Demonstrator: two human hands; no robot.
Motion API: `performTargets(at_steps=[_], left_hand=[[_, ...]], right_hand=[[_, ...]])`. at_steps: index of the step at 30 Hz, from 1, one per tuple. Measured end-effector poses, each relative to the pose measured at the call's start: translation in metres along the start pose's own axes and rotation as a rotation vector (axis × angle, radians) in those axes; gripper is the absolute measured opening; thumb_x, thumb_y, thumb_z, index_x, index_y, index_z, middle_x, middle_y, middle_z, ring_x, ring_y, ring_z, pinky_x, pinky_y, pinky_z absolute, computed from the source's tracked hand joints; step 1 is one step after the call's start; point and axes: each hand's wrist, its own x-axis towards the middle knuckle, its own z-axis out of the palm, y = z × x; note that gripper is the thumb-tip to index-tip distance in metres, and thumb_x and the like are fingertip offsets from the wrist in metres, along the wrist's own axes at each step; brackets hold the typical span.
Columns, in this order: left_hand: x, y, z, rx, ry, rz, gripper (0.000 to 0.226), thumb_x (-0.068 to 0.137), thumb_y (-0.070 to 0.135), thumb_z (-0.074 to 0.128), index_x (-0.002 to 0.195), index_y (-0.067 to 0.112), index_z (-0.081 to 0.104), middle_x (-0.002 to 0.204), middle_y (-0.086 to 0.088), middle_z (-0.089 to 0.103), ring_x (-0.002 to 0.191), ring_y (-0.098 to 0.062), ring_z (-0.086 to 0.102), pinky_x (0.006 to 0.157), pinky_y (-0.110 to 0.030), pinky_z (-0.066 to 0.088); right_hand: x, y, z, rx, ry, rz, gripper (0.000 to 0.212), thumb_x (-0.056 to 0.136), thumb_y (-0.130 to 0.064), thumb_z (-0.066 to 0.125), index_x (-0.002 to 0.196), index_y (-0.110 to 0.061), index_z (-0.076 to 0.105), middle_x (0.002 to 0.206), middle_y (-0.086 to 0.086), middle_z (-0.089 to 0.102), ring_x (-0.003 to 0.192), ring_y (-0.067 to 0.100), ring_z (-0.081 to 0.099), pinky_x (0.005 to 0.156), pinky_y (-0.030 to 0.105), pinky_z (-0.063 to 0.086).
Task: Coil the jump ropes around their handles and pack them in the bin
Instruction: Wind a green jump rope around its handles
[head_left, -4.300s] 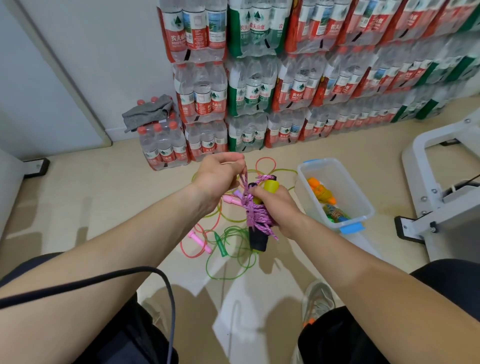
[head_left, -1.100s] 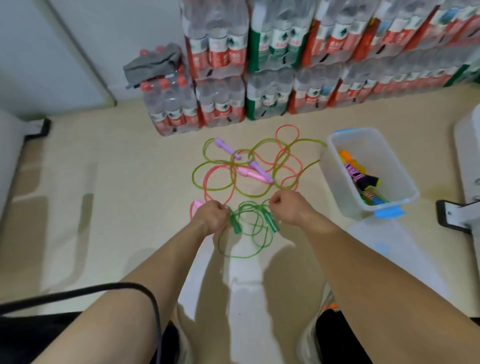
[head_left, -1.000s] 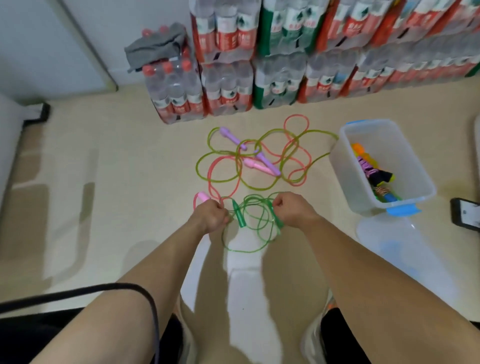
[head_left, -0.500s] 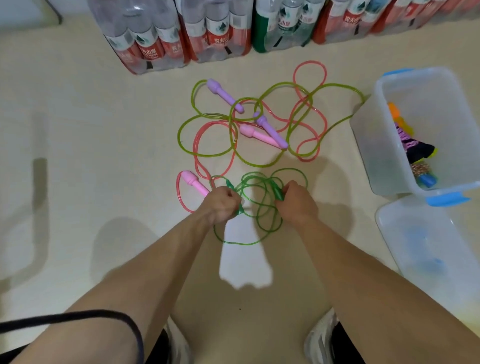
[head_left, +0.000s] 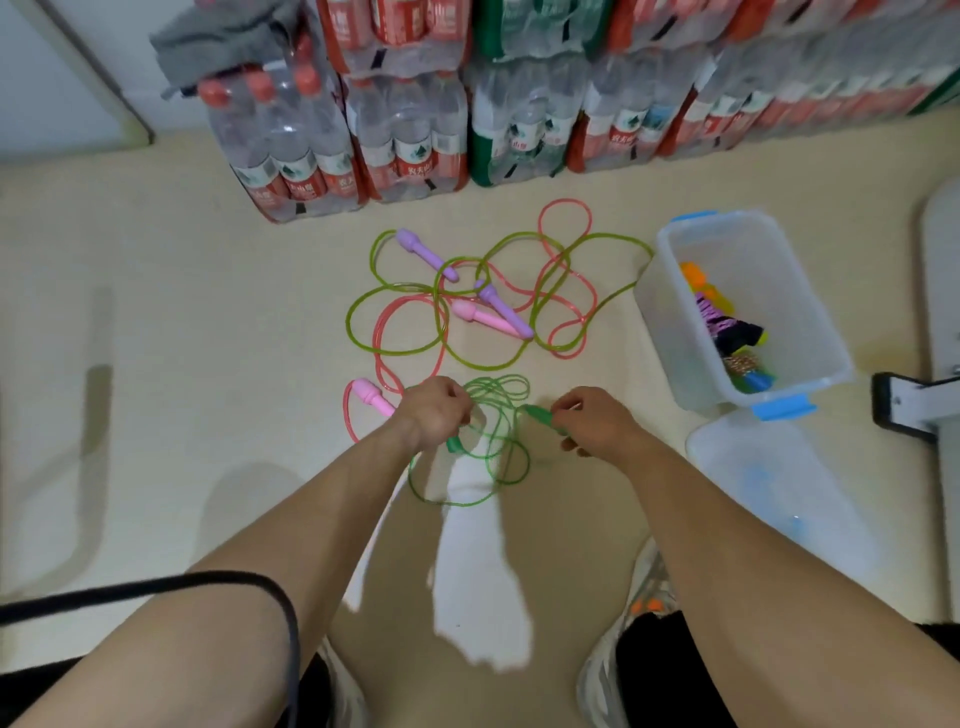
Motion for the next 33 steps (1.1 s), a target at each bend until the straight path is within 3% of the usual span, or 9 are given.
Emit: performTargets(at_steps=[6, 12, 16, 19, 21, 24, 27, 29, 33], left_hand=[[-0.067, 0.05, -0.012, -0.003, 0.03, 0.166, 0.007, 0.094, 0.021, 0.062, 0.099, 0.018, 0.066, 0.097, -0.006, 0.073, 0.078, -0.022, 0.067, 0.069, -0.027, 0.051], [-0.12, 0.091, -0.032, 0.41, 0.096, 0.481, 0.071, 0.079, 0.036, 0.079, 0.141, 0.029, 0.046, 0.132, -0.004, 0.055, 0.119, -0.022, 0.053, 0.094, -0.033, 0.044], [-0.156, 0.122, -0.074, 0.354, 0.26, 0.518, 0.034, 0.084, 0.023, 0.073, 0.115, 0.023, 0.059, 0.096, 0.001, 0.066, 0.096, -0.022, 0.065, 0.072, -0.027, 0.043], [-0.179, 0.136, -0.121, 0.282, 0.31, 0.549, 0.012, 0.088, 0.023, 0.073, 0.093, 0.023, 0.062, 0.076, 0.003, 0.072, 0.073, -0.013, 0.069, 0.067, -0.028, 0.05], [-0.188, 0.135, -0.147, 0.267, 0.27, 0.573, 0.012, 0.088, 0.031, 0.073, 0.086, 0.025, 0.064, 0.072, 0.002, 0.073, 0.07, -0.012, 0.07, 0.071, -0.029, 0.054], [-0.19, 0.12, -0.167, 0.272, 0.188, 0.576, 0.013, 0.091, 0.031, 0.072, 0.082, 0.024, 0.066, 0.074, -0.003, 0.074, 0.074, -0.017, 0.073, 0.075, -0.032, 0.055], [-0.187, 0.1, -0.172, 0.414, 0.123, 0.413, 0.02, 0.099, 0.03, 0.061, 0.084, 0.018, 0.068, 0.074, 0.001, 0.074, 0.073, -0.014, 0.071, 0.073, -0.029, 0.052], [-0.188, 0.102, -0.167, 0.24, 0.085, 0.376, 0.03, 0.104, 0.03, 0.051, 0.086, 0.011, 0.067, 0.074, 0.001, 0.072, 0.073, -0.018, 0.071, 0.073, -0.035, 0.054], [-0.198, 0.143, -0.146, -0.494, 0.0, 0.473, 0.03, 0.107, 0.029, 0.045, 0.1, 0.006, 0.063, 0.08, -0.007, 0.069, 0.075, -0.027, 0.074, 0.067, -0.034, 0.062]], right_hand=[[-0.078, -0.019, -0.05, 0.201, 0.072, 0.046, 0.016, 0.095, -0.017, 0.055, 0.097, -0.009, 0.068, 0.087, 0.012, 0.067, 0.07, 0.02, 0.065, 0.067, 0.033, 0.051], [-0.145, -0.104, -0.059, 0.177, 0.069, -0.272, 0.011, 0.093, -0.017, 0.057, 0.088, -0.019, 0.067, 0.081, 0.004, 0.067, 0.063, 0.016, 0.064, 0.066, 0.031, 0.049], [-0.192, -0.153, -0.071, 0.064, 0.026, -0.46, 0.019, 0.097, -0.005, 0.049, 0.094, -0.017, 0.064, 0.087, 0.011, 0.065, 0.067, 0.021, 0.061, 0.065, 0.035, 0.046], [-0.22, -0.169, -0.098, -0.079, -0.023, -0.516, 0.026, 0.103, -0.009, 0.043, 0.109, -0.02, 0.065, 0.09, 0.009, 0.065, 0.074, 0.017, 0.062, 0.07, 0.035, 0.05], [-0.229, -0.175, -0.112, -0.097, -0.021, -0.536, 0.031, 0.105, -0.008, 0.039, 0.119, -0.016, 0.065, 0.088, 0.007, 0.061, 0.071, 0.017, 0.057, 0.071, 0.037, 0.049], [-0.23, -0.178, -0.12, -0.016, 0.036, -0.529, 0.035, 0.102, -0.005, 0.036, 0.107, -0.018, 0.068, 0.082, 0.006, 0.054, 0.063, 0.016, 0.045, 0.06, 0.034, 0.044], [-0.219, -0.173, -0.12, 0.162, 0.006, -0.465, 0.024, 0.1, -0.031, 0.049, 0.102, -0.019, 0.07, 0.084, 0.003, 0.048, 0.059, 0.013, 0.039, 0.057, 0.03, 0.038], [-0.209, -0.171, -0.116, 0.175, -0.024, -0.433, 0.032, 0.09, -0.047, 0.067, 0.104, -0.018, 0.07, 0.087, 0.001, 0.048, 0.062, 0.012, 0.041, 0.062, 0.032, 0.042], [-0.194, -0.17, -0.084, 0.174, -0.01, -0.447, 0.015, 0.087, -0.014, 0.073, 0.1, -0.019, 0.068, 0.063, -0.005, 0.05, 0.048, 0.007, 0.046, 0.058, 0.028, 0.047]])
